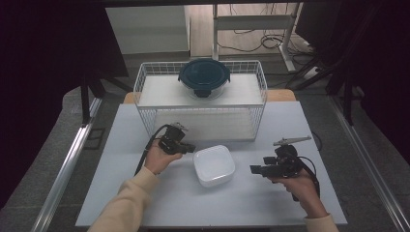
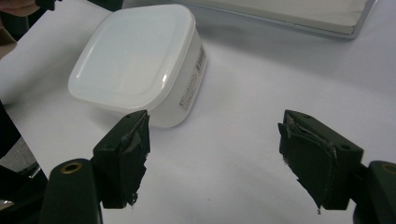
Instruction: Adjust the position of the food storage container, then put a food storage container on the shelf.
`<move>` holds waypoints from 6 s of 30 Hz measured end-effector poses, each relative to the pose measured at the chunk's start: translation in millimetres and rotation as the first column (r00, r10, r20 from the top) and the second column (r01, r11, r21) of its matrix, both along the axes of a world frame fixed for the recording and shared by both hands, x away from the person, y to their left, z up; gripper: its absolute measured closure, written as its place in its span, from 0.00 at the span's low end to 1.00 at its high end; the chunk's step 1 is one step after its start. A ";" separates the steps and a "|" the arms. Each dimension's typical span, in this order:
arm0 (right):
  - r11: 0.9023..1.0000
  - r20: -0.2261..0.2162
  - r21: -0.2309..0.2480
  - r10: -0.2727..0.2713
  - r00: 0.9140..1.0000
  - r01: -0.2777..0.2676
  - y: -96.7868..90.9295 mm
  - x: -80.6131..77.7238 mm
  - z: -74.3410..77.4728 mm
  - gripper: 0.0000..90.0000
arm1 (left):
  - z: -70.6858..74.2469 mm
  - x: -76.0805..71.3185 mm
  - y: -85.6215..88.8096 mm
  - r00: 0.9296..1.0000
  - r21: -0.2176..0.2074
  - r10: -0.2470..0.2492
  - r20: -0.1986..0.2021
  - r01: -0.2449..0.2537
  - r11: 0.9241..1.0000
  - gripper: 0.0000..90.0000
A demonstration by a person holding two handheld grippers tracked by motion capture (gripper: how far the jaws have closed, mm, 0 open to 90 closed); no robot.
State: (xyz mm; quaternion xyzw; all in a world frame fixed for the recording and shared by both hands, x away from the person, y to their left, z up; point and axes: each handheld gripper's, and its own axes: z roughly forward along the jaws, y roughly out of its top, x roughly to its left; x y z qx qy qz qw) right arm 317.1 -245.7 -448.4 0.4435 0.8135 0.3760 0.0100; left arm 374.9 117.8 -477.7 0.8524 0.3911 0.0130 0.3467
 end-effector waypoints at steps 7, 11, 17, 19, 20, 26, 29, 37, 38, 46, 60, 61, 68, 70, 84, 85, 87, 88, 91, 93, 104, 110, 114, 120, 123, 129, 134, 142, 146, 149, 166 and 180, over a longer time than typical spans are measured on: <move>1.000 0.004 0.004 -0.004 1.000 0.004 -2.9 -0.1 1.7 0.27 | -6.9 0.0 -3.6 1.000 0.003 -0.025 -0.018 0.025 1.000 1.00; 1.000 0.003 0.003 -0.009 1.000 0.009 -4.1 0.3 1.6 0.27 | -4.9 -6.7 -5.6 0.998 0.027 -0.059 -0.018 0.060 0.998 1.00; 1.000 0.005 0.008 -0.012 1.000 0.012 -5.4 -0.2 2.5 0.27 | -4.2 -24.1 -9.2 0.995 0.035 -0.097 -0.039 0.098 0.995 1.00; 1.000 0.006 0.007 -0.013 1.000 0.012 -6.0 -0.1 2.6 0.27 | -5.6 -29.5 -9.4 0.995 0.035 -0.087 -0.055 0.089 0.995 1.00; 1.000 0.006 0.008 -0.014 1.000 0.014 -6.0 0.0 2.5 0.27 | -6.0 -32.1 -9.2 0.995 0.028 -0.083 -0.059 0.084 0.996 1.00; 1.000 0.007 0.008 -0.012 1.000 0.012 -5.9 -0.3 3.0 0.27 | -9.8 -47.3 -7.7 0.991 0.001 -0.106 -0.087 0.106 0.994 1.00; 1.000 0.006 0.007 -0.012 1.000 0.012 -5.9 -0.3 2.7 0.27 | -11.2 -55.7 -8.4 0.989 -0.017 -0.113 -0.098 0.112 0.994 1.00; 1.000 0.004 0.006 -0.014 1.000 0.014 -5.8 -0.3 1.7 0.27 | -12.9 -75.2 -17.2 0.980 -0.032 -0.167 -0.108 0.165 0.986 1.00; 1.000 0.003 0.007 -0.014 1.000 0.014 -5.8 -0.5 1.8 0.27 | -13.2 -77.3 -18.7 0.979 -0.036 -0.174 -0.108 0.171 0.985 1.00; 1.000 0.001 0.009 -0.020 1.000 0.020 -7.6 -1.2 2.7 0.27 | -15.1 -92.0 -30.6 0.973 -0.067 -0.195 -0.120 0.188 0.980 1.00; 1.000 0.002 0.011 -0.024 1.000 0.024 -10.2 -0.9 2.4 0.27 | -13.9 -100.9 -38.0 0.973 -0.094 -0.197 -0.123 0.187 0.978 1.00; 1.000 0.003 0.010 -0.023 1.000 0.023 -10.1 -1.0 2.3 0.27 | -13.7 -100.5 -37.2 0.974 -0.094 -0.193 -0.119 0.182 0.979 1.00; 0.999 0.013 0.016 -0.032 0.999 0.032 -13.2 -3.6 4.1 0.27 | 0.3 -99.5 -10.4 0.996 -0.118 -0.080 -0.037 0.075 0.990 1.00; 0.999 0.013 0.019 -0.037 0.999 0.037 -14.0 -4.9 4.0 0.27 | 6.6 -100.8 0.2 1.000 -0.129 -0.028 0.000 0.028 0.991 0.92; 0.998 0.015 0.033 -0.051 0.999 0.051 -14.7 -20.6 0.9 0.27 | 18.9 -100.4 44.6 0.986 -0.203 0.168 -0.010 -0.167 0.965 0.33; 0.998 0.015 0.035 -0.054 0.998 0.053 -14.4 -21.7 0.4 0.27 | 19.1 -100.3 45.4 0.986 -0.204 0.169 -0.011 -0.167 0.965 0.32; 0.998 0.016 0.036 -0.058 0.998 0.057 -15.2 -23.0 -0.6 0.27 | 19.5 -100.3 46.6 0.985 -0.208 0.173 -0.014 -0.172 0.963 0.31; 0.997 0.016 0.038 -0.062 0.998 0.062 -15.6 -23.2 -1.5 0.27 | 19.7 -100.3 47.1 0.984 -0.212 0.177 -0.014 -0.176 0.961 0.30; 0.996 0.014 0.044 -0.076 0.997 0.075 -17.4 -24.3 -3.0 0.27 | 20.0 -100.6 48.3 0.983 -0.219 0.185 -0.020 -0.185 0.958 0.28; 0.995 0.018 0.051 -0.084 0.996 0.083 -18.7 -25.5 -3.3 0.27 | 19.7 -100.4 47.8 0.982 -0.228 0.188 -0.026 -0.189 0.955 0.27; 0.990 0.012 0.103 -0.097 0.995 0.096 -17.0 -39.7 -5.3 0.29 | 17.5 -98.3 43.7 0.982 -0.268 0.179 -0.055 -0.187 0.945 0.27; 0.988 -0.010 0.122 -0.092 0.996 0.092 -12.8 -45.5 -9.9 0.29 | 14.8 -97.8 44.9 0.981 -0.291 0.179 -0.079 -0.195 0.937 0.27; 0.989 -0.023 0.126 -0.078 0.997 0.081 -8.7 -48.5 -14.2 0.30 | 13.5 -97.1 43.3 0.979 -0.301 0.182 -0.092 -0.201 0.932 0.27; 0.986 -0.042 0.148 -0.072 0.997 0.078 -3.2 -50.5 -18.7 0.34 | 7.7 -95.4 34.5 0.977 -0.326 0.164 -0.135 -0.201 0.924 0.28; 0.986 -0.047 0.153 -0.066 0.997 0.072 -0.2 -51.6 -20.1 0.35 | 4.3 -94.1 24.4 0.977 -0.329 0.147 -0.153 -0.191 0.925 0.29; 0.982 -0.063 0.176 -0.060 0.996 0.070 4.1 -50.1 -22.2 0.38 | -3.2 -88.7 6.8 0.973 -0.354 0.096 -0.210 -0.167 0.920 0.33; 0.981 -0.075 0.182 -0.054 0.996 0.067 7.4 -46.8 -25.6 0.40 | -13.1 -84.0 -2.7 0.962 -0.378 0.071 -0.263 -0.170 0.910 0.34; 0.975 -0.122 0.211 -0.051 0.991 0.076 9.9 -41.1 -33.5 0.43 | -25.4 -80.6 -16.7 0.949 -0.390 0.028 -0.313 -0.155 0.907 0.39; 0.973 -0.131 0.216 -0.057 0.990 0.085 9.1 -39.4 -36.5 0.46 | -28.6 -78.7 -20.4 0.942 -0.412 0.018 -0.334 -0.163 0.896 0.42; 0.966 -0.151 0.238 -0.062 0.987 0.097 8.7 -38.6 -38.0 0.48 | -30.8 -77.7 -22.0 0.938 -0.423 0.001 -0.346 -0.157 0.892 0.45; 0.934 -0.258 0.318 -0.079 0.963 0.162 3.0 -33.4 -47.9 0.74 | -45.0 -76.1 -25.3 0.900 -0.486 -0.014 -0.437 -0.223 0.845 0.70; 0.932 -0.240 0.333 -0.067 0.969 0.146 1.8 -42.7 -37.0 0.84 | -29.1 -90.8 -17.0 0.926 -0.509 -0.007 -0.377 -0.201 0.837 0.87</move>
